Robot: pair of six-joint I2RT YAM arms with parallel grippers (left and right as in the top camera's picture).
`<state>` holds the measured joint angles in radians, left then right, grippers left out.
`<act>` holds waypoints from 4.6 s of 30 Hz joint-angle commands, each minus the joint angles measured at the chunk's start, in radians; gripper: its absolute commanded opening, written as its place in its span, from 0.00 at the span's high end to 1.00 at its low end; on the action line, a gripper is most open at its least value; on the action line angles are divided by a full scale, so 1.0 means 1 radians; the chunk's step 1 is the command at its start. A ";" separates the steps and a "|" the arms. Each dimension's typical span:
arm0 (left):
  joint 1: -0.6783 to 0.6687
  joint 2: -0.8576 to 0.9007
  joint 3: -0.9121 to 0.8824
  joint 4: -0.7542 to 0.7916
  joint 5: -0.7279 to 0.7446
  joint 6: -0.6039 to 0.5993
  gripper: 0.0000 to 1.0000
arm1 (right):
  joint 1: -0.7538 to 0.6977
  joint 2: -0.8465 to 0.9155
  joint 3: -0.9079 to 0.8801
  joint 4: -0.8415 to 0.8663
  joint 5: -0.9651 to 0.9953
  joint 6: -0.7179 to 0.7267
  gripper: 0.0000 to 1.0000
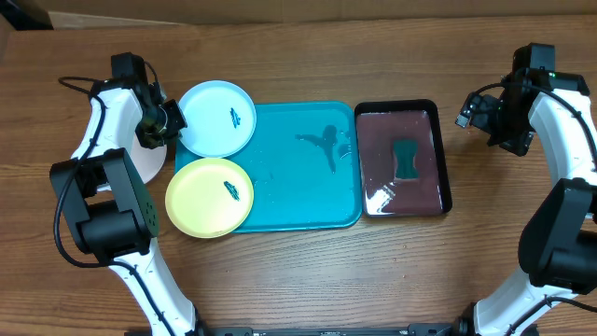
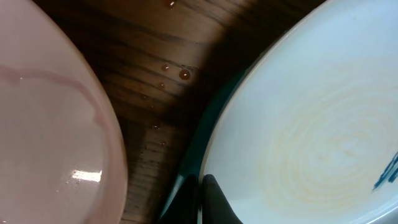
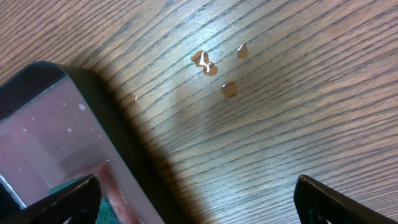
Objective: Clean dirty plates on tray and stack at the side
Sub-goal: 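Grip the light blue plate rim with left gripper, drag it to tray center, then lower the right gripper onto the green sponge and grasp it, then rub the sponge across the dark tray with the right gripper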
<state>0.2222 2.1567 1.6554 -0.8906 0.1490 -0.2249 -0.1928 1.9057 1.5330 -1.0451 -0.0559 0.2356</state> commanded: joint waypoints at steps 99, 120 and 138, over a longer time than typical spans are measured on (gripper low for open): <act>-0.447 0.014 -0.022 -0.145 -0.052 -0.052 0.76 | 0.356 -0.008 -0.292 0.100 -0.042 -0.127 0.24; -0.447 0.014 -0.022 -0.145 -0.052 -0.052 0.77 | 0.356 0.013 -0.269 0.183 -0.062 -0.130 0.56; -0.447 0.014 -0.022 -0.145 -0.052 -0.052 0.77 | 0.356 0.025 -0.271 0.179 -0.069 -0.130 0.55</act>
<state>-0.2276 2.1567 1.6367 -1.0325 0.1066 -0.2630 0.1596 1.9217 1.2682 -0.8722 -0.1158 0.1043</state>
